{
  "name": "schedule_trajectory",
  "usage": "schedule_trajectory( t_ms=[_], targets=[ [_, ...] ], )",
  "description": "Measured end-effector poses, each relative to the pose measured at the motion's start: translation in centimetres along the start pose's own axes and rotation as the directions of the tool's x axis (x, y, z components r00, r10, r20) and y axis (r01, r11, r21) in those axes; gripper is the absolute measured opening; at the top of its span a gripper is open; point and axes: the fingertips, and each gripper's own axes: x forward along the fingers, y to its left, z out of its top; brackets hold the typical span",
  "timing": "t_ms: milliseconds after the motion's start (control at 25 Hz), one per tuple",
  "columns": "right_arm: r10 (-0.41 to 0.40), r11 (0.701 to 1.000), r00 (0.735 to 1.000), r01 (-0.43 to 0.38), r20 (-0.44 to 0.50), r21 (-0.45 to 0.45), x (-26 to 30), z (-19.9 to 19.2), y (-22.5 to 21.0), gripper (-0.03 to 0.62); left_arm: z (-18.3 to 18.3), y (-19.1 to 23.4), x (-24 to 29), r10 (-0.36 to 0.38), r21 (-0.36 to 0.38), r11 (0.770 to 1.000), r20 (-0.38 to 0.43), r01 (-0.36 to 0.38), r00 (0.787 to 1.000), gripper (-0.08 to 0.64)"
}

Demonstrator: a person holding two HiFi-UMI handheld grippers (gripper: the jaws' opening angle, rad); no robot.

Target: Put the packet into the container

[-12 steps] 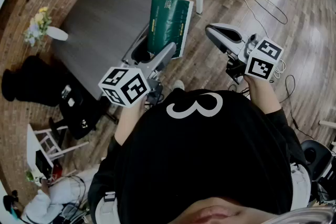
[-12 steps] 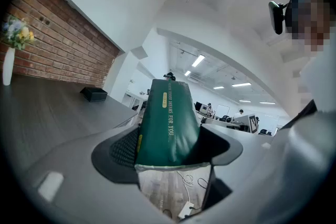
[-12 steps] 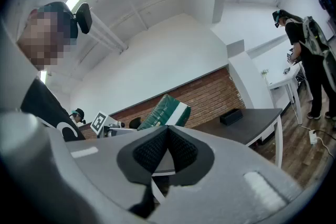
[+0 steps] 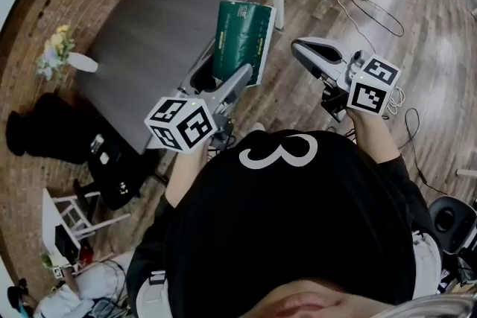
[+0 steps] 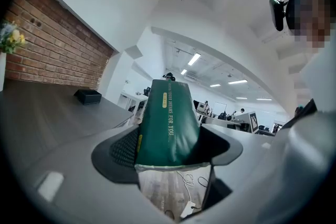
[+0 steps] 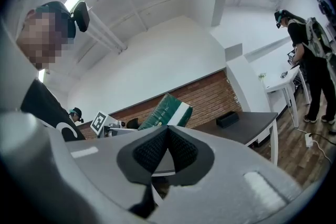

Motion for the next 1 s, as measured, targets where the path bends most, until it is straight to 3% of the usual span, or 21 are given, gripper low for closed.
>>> schedule_trajectory(
  t_ms=[440, 800, 1000],
  targets=[
    [-0.025, 0.999, 1.000, 0.025, -0.006, 0.030, 1.7, -1.3, -2.1, 0.000, -1.0, 2.5, 1.4, -0.020, -0.019, 1.000, -0.017, 0.019, 1.000, 0.383],
    [-0.055, 0.997, 0.998, 0.056, -0.026, 0.058, 7.0, 1.6, -11.2, 0.000, 3.1, 9.7, 8.6, -0.029, -0.063, 0.998, -0.021, 0.028, 0.999, 0.383],
    [-0.065, 0.995, 0.997, 0.067, -0.030, 0.071, 11.2, 2.6, -16.4, 0.000, 5.2, 14.9, 12.5, -0.011, -0.030, 1.000, -0.036, 0.010, 0.999, 0.383]
  ],
)
